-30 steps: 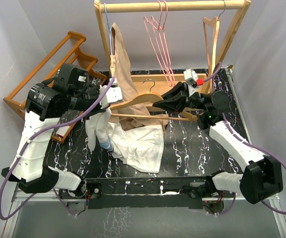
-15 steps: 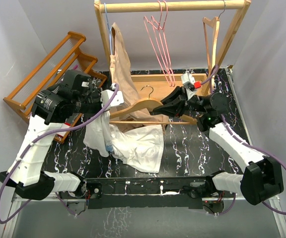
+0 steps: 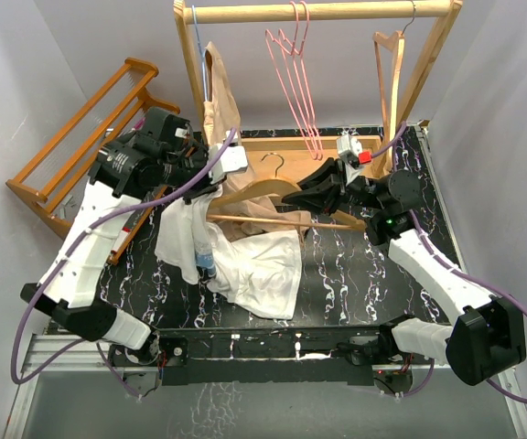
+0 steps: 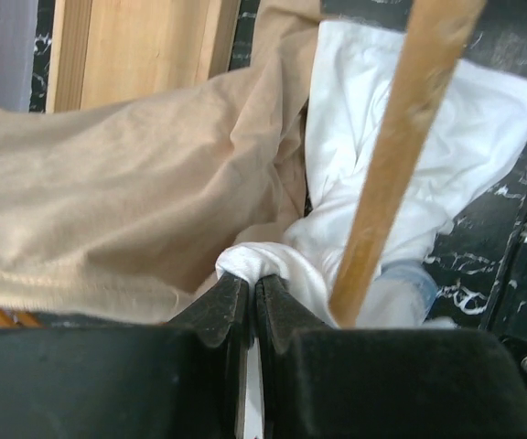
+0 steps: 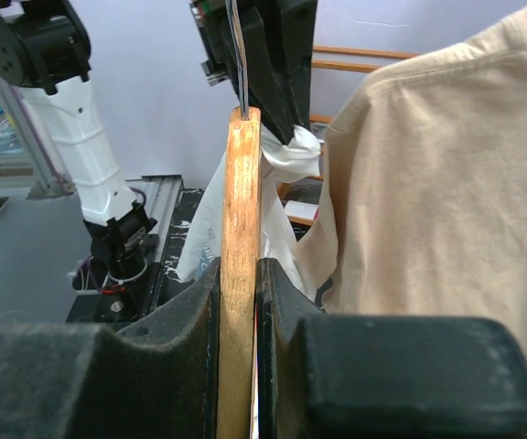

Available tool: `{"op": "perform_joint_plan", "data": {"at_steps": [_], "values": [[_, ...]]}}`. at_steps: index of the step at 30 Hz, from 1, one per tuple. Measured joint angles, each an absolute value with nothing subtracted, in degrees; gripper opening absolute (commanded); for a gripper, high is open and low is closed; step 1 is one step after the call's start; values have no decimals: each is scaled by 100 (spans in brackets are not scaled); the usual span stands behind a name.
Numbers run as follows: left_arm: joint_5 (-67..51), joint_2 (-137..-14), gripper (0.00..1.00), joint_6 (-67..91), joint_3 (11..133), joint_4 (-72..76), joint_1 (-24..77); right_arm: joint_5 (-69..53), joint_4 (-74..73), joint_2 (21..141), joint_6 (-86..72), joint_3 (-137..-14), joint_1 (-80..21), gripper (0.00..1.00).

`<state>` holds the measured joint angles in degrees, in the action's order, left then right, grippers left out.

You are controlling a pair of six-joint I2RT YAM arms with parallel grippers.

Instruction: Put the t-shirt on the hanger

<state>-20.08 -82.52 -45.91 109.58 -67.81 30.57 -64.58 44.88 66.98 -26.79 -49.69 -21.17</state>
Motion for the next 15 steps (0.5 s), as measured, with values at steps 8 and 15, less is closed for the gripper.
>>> {"op": "perform_joint_plan", "data": {"at_steps": [8,15], "values": [[-2401,-8407,0,-4318,11531,-6777,3065,-5811,4005,6678,-2373,-4888,-2143,8],[-2412,-8090,0,-4206,11677,-6836,3087,-5496,3920,6661,-2338,-4788,-2165,8]]}}
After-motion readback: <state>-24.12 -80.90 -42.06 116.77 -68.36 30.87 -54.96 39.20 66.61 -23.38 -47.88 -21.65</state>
